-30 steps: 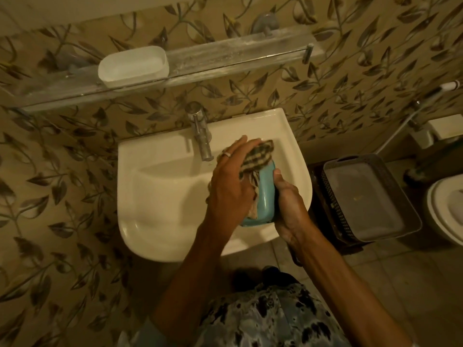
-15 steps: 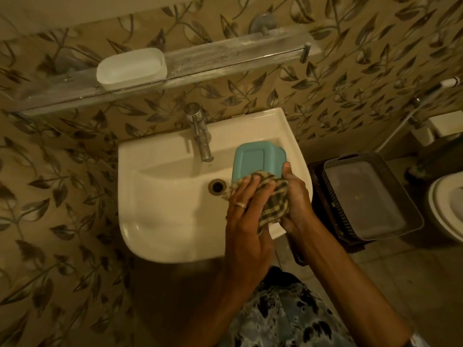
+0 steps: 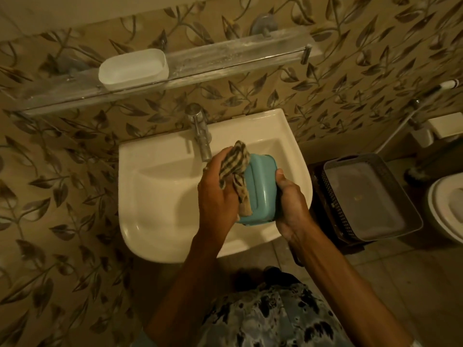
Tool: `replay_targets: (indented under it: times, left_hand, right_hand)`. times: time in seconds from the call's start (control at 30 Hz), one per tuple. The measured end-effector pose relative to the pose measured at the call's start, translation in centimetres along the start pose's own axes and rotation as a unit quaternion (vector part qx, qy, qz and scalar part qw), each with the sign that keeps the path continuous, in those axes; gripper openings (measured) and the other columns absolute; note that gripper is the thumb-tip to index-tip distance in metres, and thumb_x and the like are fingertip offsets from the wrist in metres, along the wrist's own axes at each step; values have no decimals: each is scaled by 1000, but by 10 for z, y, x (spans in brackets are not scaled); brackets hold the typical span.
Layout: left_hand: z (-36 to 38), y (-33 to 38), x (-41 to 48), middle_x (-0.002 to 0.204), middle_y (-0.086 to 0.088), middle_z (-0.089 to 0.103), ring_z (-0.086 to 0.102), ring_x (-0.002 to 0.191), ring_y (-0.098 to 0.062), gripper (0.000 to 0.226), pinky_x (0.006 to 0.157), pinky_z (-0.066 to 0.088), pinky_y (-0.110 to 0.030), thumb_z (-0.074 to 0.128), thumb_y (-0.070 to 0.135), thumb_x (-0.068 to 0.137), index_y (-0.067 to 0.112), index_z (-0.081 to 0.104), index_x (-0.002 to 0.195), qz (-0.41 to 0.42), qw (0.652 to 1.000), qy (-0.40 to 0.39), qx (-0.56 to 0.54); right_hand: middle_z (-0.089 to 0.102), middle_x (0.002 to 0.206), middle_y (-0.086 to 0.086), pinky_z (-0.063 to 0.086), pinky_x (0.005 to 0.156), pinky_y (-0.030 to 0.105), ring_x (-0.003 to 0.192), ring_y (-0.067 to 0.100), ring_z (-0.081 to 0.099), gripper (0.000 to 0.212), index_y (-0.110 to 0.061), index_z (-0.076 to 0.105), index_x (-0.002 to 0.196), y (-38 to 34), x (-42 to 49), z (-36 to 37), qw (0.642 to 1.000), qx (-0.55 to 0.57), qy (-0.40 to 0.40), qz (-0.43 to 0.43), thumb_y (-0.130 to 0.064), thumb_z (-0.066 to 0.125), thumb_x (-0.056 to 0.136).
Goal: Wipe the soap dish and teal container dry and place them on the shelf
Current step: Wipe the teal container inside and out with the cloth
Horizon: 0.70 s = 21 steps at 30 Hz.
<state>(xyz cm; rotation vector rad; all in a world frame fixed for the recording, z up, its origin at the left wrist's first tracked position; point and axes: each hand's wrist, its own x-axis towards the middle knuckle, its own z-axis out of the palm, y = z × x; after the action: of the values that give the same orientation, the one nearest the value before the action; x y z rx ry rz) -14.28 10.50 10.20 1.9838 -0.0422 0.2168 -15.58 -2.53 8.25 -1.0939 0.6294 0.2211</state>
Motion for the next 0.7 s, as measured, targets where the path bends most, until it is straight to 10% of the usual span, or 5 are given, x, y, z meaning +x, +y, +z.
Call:
replay_targets:
  times: [0.5,0.7]
  left_hand:
    - [16,12,-39,147,-6,41,29,142,-17,66,115,30,-45,44,-6,78,20,44,138,122,989,-67,42]
    - [5,3,18,137,1,53,48,126,-10,51,107,43,-36,40,0,88,25,49,132,-32,999,8,-12]
  right_hand:
    - [73,108,13,54,89,39,104,29,68,40,-8,67,116,2,0,12,998,-11,11,-64,-33,38,104]
    - [74,91,5,56,74,33,84,21,68,42,-14,69,95,11,-4,14,996,-76,0,-51,-40,37,102]
